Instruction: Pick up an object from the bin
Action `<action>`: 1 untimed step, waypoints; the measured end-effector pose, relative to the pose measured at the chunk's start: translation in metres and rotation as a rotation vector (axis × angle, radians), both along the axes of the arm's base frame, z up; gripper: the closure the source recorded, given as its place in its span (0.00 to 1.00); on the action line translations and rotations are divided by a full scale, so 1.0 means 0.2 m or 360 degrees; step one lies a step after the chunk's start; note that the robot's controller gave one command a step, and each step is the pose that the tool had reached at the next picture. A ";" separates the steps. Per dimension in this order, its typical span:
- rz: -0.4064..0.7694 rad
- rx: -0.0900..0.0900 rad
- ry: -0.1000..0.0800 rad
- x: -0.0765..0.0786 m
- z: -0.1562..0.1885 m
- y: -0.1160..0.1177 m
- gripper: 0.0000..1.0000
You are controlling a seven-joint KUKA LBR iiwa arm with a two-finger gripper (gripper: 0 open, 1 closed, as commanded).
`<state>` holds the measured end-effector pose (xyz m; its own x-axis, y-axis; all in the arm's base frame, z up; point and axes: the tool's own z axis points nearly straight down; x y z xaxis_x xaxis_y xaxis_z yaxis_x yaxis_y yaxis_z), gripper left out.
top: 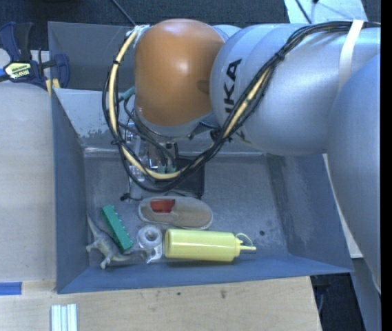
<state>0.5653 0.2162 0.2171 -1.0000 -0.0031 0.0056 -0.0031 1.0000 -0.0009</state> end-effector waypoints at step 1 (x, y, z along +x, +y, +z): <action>-0.0005 0.0003 -0.0013 0.01 0.02 0.00 0.00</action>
Offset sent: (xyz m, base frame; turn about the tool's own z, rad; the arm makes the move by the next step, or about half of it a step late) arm -0.0633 -0.0406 -0.1386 -0.1565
